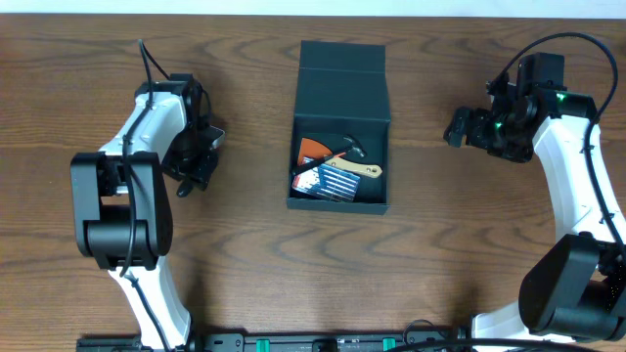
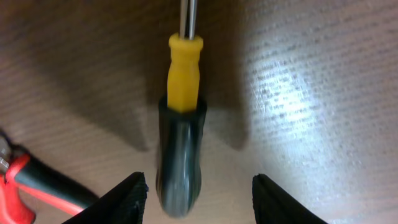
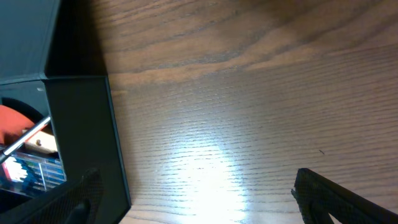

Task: Pack container
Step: 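Lower the left gripper onto the yellow screwdriver handle and grasp it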

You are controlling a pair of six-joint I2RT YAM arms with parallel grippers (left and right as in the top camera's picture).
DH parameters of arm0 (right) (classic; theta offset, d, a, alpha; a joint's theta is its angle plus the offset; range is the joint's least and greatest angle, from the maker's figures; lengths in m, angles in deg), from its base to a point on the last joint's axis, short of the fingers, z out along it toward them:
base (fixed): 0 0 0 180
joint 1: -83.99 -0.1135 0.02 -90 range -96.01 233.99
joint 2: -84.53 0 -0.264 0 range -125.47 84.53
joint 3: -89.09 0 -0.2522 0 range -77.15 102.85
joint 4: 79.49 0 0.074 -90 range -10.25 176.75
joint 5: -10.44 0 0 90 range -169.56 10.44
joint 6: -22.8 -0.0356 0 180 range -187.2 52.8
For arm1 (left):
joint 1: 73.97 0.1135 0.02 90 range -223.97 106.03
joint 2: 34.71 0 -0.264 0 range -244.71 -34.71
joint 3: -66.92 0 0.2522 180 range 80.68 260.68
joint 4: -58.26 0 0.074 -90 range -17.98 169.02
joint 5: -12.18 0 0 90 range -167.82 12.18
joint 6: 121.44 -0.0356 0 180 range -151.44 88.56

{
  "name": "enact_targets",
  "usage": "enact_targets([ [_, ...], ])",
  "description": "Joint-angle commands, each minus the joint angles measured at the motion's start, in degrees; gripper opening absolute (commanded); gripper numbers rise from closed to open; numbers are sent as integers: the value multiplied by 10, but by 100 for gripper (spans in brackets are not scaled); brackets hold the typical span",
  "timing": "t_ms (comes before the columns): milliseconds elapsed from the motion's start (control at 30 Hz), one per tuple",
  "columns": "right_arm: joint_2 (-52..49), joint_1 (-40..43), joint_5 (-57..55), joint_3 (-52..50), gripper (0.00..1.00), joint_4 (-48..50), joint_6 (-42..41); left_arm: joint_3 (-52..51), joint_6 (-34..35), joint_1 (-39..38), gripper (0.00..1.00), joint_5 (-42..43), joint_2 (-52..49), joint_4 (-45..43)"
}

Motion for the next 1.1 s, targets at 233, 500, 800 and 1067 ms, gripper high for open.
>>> enact_targets([
  [233,-2,3,-19,1,99,0,8,-8,-10,2,45,-2,-17,-22],
  [500,-2,3,-19,1,98,-1,8,-25,-10,2,35,-2,-17,-58],
  [800,-2,3,-19,1,97,-2,8,-15,-9,2,6,-3,-16,-41],
  [1067,-2,3,-19,1,99,-2,8,87,-10,-2,6,-14,25,33],
])
